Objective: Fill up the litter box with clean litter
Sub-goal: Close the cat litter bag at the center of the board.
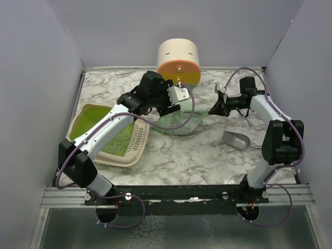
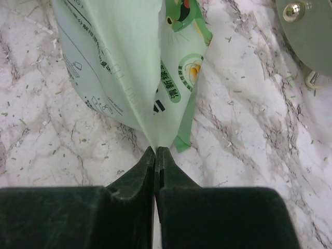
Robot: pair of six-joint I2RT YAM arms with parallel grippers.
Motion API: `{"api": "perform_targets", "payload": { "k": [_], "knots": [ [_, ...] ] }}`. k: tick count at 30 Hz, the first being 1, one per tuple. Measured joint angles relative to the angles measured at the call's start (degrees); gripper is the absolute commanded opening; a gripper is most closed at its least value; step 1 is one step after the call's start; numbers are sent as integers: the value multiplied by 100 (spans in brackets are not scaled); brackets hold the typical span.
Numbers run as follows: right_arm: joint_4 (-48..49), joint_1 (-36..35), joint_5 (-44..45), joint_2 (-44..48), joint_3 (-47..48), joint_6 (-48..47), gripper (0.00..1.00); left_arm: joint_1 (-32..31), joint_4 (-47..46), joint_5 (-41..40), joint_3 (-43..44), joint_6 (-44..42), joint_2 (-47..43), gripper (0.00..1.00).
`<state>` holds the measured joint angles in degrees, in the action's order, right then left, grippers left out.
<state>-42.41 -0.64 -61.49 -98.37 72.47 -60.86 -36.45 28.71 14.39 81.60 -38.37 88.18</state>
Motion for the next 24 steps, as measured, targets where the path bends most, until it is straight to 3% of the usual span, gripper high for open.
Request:
{"api": "perform_targets", "payload": {
  "k": [4,11,16,24],
  "knots": [
    [-227,98,35,0,20,-66,1,-98,-129,68,310,79,-284,79],
    [-363,105,48,0,20,-98,1,-841,-299,142,619,190,-271,79],
    [-404,105,44,0,39,-96,1,-1307,-273,76,619,157,184,78],
    [-597,103,42,-31,216,-105,1,-1344,-33,-662,822,-282,868,79]
  ]
}}
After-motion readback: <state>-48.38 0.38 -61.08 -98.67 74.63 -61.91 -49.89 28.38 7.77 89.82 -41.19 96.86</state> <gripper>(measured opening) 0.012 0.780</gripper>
